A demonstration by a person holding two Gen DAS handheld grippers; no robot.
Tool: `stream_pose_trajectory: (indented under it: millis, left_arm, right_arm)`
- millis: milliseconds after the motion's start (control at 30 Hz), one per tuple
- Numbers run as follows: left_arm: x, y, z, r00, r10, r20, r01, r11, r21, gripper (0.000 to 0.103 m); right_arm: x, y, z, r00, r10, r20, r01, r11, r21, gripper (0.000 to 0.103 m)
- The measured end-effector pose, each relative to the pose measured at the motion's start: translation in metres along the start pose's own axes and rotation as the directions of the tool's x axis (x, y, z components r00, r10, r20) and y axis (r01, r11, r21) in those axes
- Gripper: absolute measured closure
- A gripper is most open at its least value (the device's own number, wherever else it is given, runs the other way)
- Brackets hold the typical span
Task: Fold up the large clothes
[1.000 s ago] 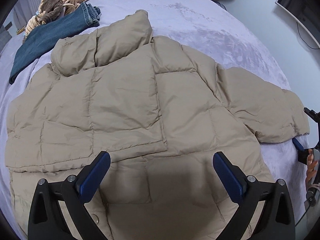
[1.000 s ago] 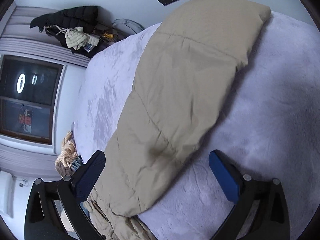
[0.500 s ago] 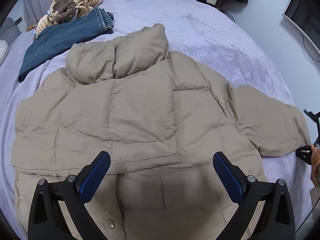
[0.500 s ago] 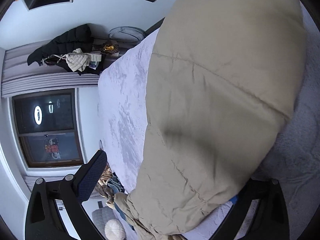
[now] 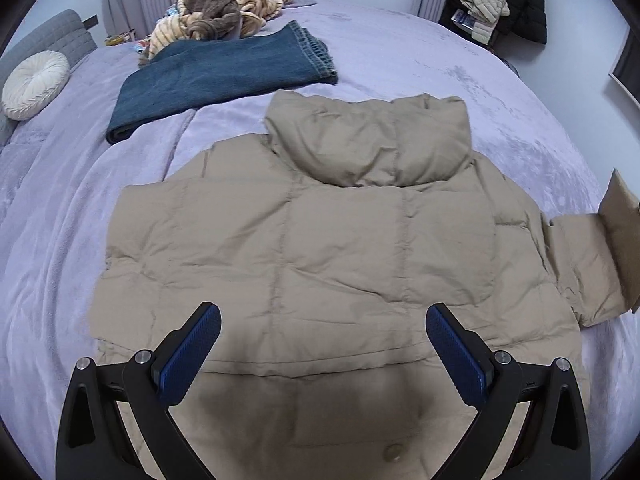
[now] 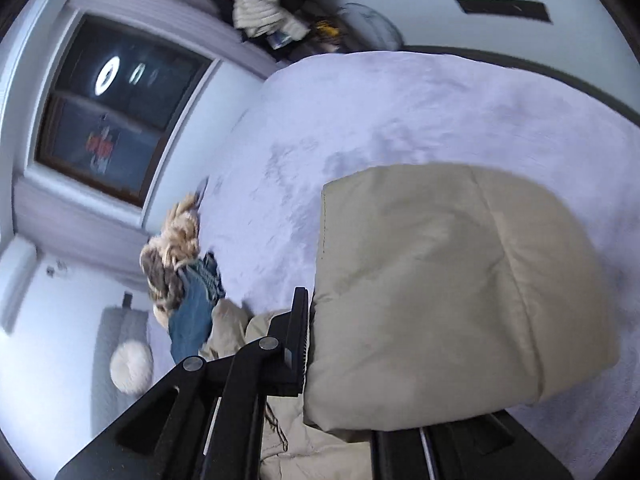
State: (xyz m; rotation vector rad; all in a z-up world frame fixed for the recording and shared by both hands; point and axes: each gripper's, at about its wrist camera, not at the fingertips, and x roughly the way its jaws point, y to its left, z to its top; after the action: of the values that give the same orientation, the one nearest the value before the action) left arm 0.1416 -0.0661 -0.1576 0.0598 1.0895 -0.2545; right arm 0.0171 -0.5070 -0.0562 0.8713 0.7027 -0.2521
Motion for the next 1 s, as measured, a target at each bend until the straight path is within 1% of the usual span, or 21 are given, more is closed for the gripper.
stream_pose_trajectory:
  millis: [67, 133, 200, 300, 367, 400, 467, 567, 633, 667, 700, 733, 767, 800, 833, 867, 933, 1000]
  left_arm:
    - [-0.002, 0.017, -0.001, 1.000, 0.014, 0.006, -0.014, 1.000, -0.018, 0.000]
    - [-0.004, 0.036, -0.002, 1.000, 0.027, 0.012, -0.027, 0.999, -0.034, 0.000]
    - [-0.005, 0.054, -0.003, 0.999, 0.042, 0.018, -0.041, 0.998, -0.047, 0.000]
    - [-0.005, 0.078, -0.006, 0.998, 0.052, 0.021, -0.050, 0.996, -0.077, 0.000]
    - [-0.003, 0.092, -0.008, 0.998, 0.059, 0.018, -0.057, 0.994, -0.092, 0.000]
    - [-0.001, 0.097, -0.010, 0.998, 0.062, 0.016, -0.060, 0.994, -0.096, 0.000]
    - [0.004, 0.106, -0.013, 0.998, 0.064, 0.011, -0.062, 0.993, -0.102, 0.000]
    - [0.011, 0.113, -0.018, 0.998, 0.061, 0.000, -0.061, 0.993, -0.104, 0.000]
    - [0.016, 0.114, -0.019, 0.999, 0.050, -0.008, -0.051, 0.993, -0.111, 0.000]
    - [0.018, 0.114, -0.019, 0.999, 0.041, -0.012, -0.042, 0.993, -0.114, 0.000]
    - [0.020, 0.113, -0.018, 0.999, 0.032, -0.017, -0.033, 0.993, -0.116, 0.000]
    - [0.022, 0.111, -0.017, 1.000, 0.024, -0.019, -0.026, 0.993, -0.117, 0.000]
    - [0.022, 0.109, -0.017, 1.000, 0.013, -0.018, -0.015, 0.993, -0.118, 0.000]
    - [0.022, 0.108, -0.015, 1.000, -0.003, -0.016, 0.001, 0.993, -0.119, 0.000]
    - [0.021, 0.107, -0.014, 1.000, -0.016, -0.013, 0.014, 0.992, -0.122, 0.000]
    - [0.020, 0.107, -0.013, 1.000, -0.029, -0.009, 0.027, 0.992, -0.125, 0.000]
    - [0.019, 0.109, -0.010, 0.998, -0.065, -0.002, 0.064, 0.989, -0.136, 0.000]
    - [0.019, 0.113, -0.007, 0.995, -0.096, 0.003, 0.096, 0.984, -0.151, 0.000]
  right_arm:
    - [0.017, 0.056, -0.017, 1.000, 0.003, -0.017, -0.006, 0.988, -0.155, 0.094]
    - [0.033, 0.104, -0.040, 0.999, 0.002, -0.039, -0.013, 0.958, -0.285, 0.094]
    - [0.056, 0.150, -0.074, 0.997, -0.022, -0.078, -0.012, 0.910, -0.414, 0.094]
    - [0.089, 0.189, -0.133, 0.986, -0.110, -0.123, 0.023, 0.828, -0.560, 0.094]
    - [0.111, 0.200, -0.174, 0.973, -0.186, -0.136, 0.055, 0.760, -0.648, 0.094]
    - [0.124, 0.199, -0.189, 0.964, -0.222, -0.147, 0.068, 0.739, -0.670, 0.094]
    - [0.142, 0.190, -0.217, 0.944, -0.283, -0.172, 0.091, 0.721, -0.687, 0.094]
    - [0.162, 0.168, -0.239, 0.915, -0.354, -0.191, 0.132, 0.712, -0.689, 0.094]
    - [0.167, 0.160, -0.245, 0.903, -0.386, -0.188, 0.156, 0.701, -0.696, 0.094]
    - [0.169, 0.158, -0.247, 0.898, -0.398, -0.185, 0.164, 0.695, -0.700, 0.092]
    - [0.169, 0.157, -0.248, 0.894, -0.405, -0.193, 0.164, 0.695, -0.700, 0.089]
    - [0.168, 0.158, -0.246, 0.892, -0.401, -0.211, 0.154, 0.706, -0.691, 0.080]
    - [0.165, 0.158, -0.243, 0.891, -0.386, -0.240, 0.135, 0.728, -0.672, 0.062]
    - [0.158, 0.157, -0.239, 0.892, -0.358, -0.275, 0.110, 0.764, -0.636, 0.050]
    - [0.149, 0.154, -0.234, 0.899, -0.323, -0.295, 0.090, 0.797, -0.598, 0.033]
    - [0.137, 0.150, -0.230, 0.908, -0.287, -0.305, 0.073, 0.826, -0.559, 0.029]
    - [0.114, 0.136, -0.214, 0.926, -0.213, -0.312, 0.054, 0.892, -0.450, 0.029]
    - [0.099, 0.115, -0.195, 0.942, -0.160, -0.295, 0.062, 0.946, -0.317, 0.029]
